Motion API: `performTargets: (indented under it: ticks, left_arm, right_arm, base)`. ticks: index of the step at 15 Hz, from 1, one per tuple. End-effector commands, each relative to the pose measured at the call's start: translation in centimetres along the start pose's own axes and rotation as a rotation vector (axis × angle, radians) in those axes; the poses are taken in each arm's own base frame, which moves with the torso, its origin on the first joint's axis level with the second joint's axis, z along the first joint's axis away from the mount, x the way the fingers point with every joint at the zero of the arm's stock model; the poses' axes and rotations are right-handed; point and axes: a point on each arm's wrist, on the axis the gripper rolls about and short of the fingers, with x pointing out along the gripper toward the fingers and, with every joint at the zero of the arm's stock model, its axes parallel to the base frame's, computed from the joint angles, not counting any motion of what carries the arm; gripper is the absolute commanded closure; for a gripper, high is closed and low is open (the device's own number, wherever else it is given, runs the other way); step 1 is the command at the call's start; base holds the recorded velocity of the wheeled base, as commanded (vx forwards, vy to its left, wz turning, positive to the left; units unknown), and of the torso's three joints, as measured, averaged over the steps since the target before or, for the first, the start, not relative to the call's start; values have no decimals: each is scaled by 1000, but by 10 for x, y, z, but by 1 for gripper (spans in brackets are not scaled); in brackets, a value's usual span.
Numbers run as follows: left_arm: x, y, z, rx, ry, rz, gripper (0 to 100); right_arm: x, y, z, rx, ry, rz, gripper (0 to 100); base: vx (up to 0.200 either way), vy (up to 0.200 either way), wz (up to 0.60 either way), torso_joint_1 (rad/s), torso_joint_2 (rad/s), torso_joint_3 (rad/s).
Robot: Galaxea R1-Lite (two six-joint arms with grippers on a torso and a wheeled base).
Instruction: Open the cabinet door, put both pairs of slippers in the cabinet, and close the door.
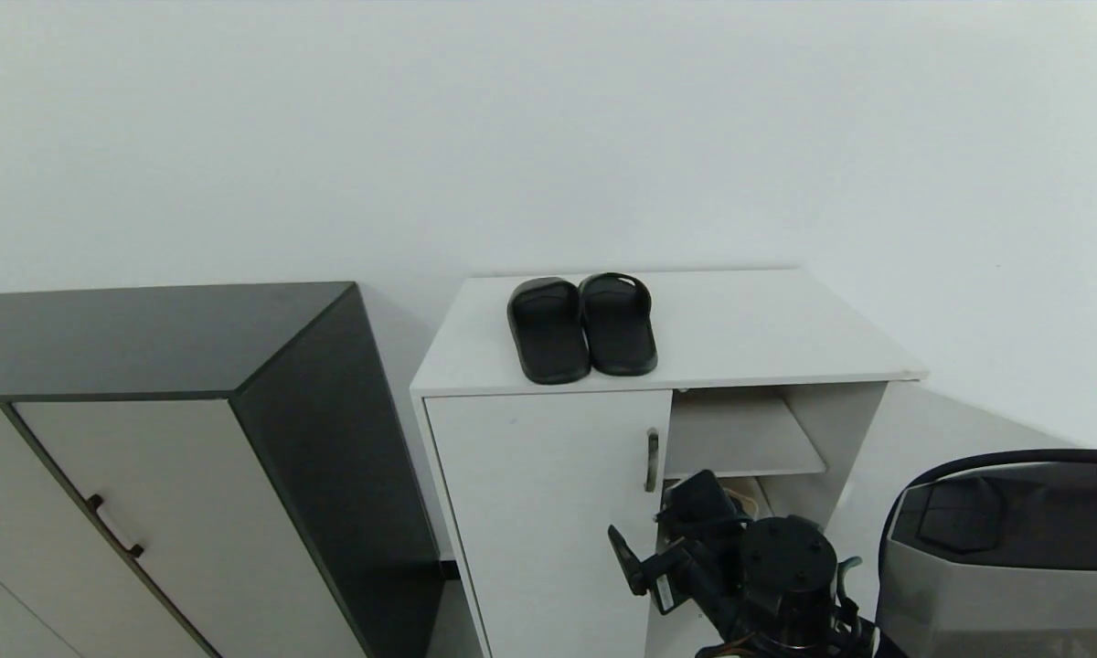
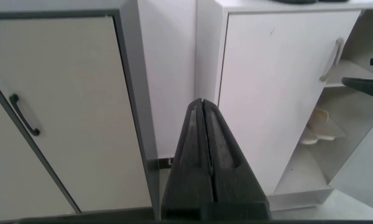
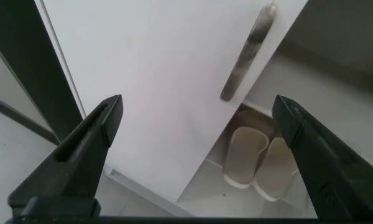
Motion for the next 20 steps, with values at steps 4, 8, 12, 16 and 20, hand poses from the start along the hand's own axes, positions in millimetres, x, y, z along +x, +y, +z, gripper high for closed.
performTargets:
  ticks: [4,8,12,16,20]
  left_arm:
    - [0,0,0,0,0,0,100]
    - [0,0,0,0,-2,0,100]
    - [0,0,0,0,-2,2,100]
    - [0,0,0,1,0,2,100]
    - [0,0,0,0,-2,0,100]
  right_arm:
    - [0,1,-1,-2,3,2,0]
    - [-1,0,-2,-10,7,1,0]
    - [-3,1,-4,-15,16,32,0]
    - [8,3,20,-7,-82,20,0]
    - [9,9,90,165,5,-39,0]
  base:
    - [0,0,0,235,-552,-322]
    - [0,0,0,262,-591,-332]
    - [0,0,0,191,-422,-229]
    - [0,0,0,12,-18,-12]
    - [0,0,0,0,0,0]
